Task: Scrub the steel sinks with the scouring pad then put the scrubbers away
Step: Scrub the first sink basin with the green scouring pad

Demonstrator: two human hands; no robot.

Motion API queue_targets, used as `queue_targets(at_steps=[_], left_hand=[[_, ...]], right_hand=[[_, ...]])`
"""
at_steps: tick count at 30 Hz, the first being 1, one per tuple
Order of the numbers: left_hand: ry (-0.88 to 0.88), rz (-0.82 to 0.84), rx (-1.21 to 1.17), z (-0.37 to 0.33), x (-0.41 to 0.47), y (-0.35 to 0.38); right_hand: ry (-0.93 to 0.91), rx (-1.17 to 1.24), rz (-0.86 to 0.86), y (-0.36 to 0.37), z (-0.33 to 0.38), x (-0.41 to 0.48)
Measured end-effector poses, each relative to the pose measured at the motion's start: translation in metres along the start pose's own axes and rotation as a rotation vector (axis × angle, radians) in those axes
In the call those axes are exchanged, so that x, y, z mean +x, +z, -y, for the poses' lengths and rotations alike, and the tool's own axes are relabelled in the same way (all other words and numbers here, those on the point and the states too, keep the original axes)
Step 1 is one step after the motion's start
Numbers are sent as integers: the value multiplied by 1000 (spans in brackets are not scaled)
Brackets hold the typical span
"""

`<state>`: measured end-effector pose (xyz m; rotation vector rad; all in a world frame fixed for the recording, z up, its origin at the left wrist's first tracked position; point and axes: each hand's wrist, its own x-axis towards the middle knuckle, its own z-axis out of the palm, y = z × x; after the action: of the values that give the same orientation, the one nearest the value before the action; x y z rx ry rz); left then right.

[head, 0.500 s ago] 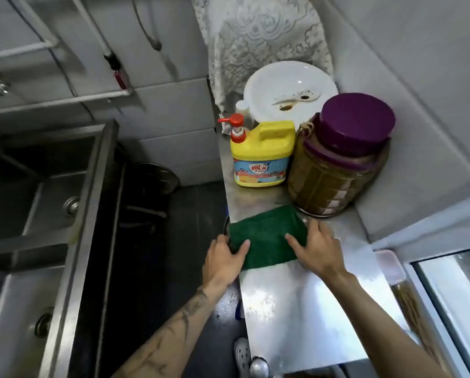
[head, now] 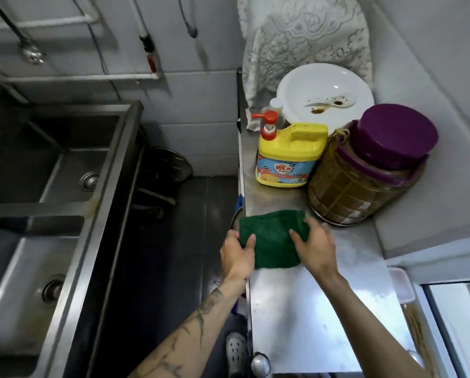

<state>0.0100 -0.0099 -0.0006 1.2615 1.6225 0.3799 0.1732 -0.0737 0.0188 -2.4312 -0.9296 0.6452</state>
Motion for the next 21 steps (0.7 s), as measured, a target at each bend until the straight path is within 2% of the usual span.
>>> queue_targets(at_steps=[5,9,16,21], left_hand=[[100,-53,-130,19,-11,-66],[88,-192,-228,56,-30,-151],[5,-565,-441,157,-102,-315],[-107,-809,-556,255,-173,-407]], right_hand=[[-163,64,4,10,49,-30],[-306,82,119,45,119,-70],[-622,98,374,136,241,-203],[-823,144,517,210,292,-330]])
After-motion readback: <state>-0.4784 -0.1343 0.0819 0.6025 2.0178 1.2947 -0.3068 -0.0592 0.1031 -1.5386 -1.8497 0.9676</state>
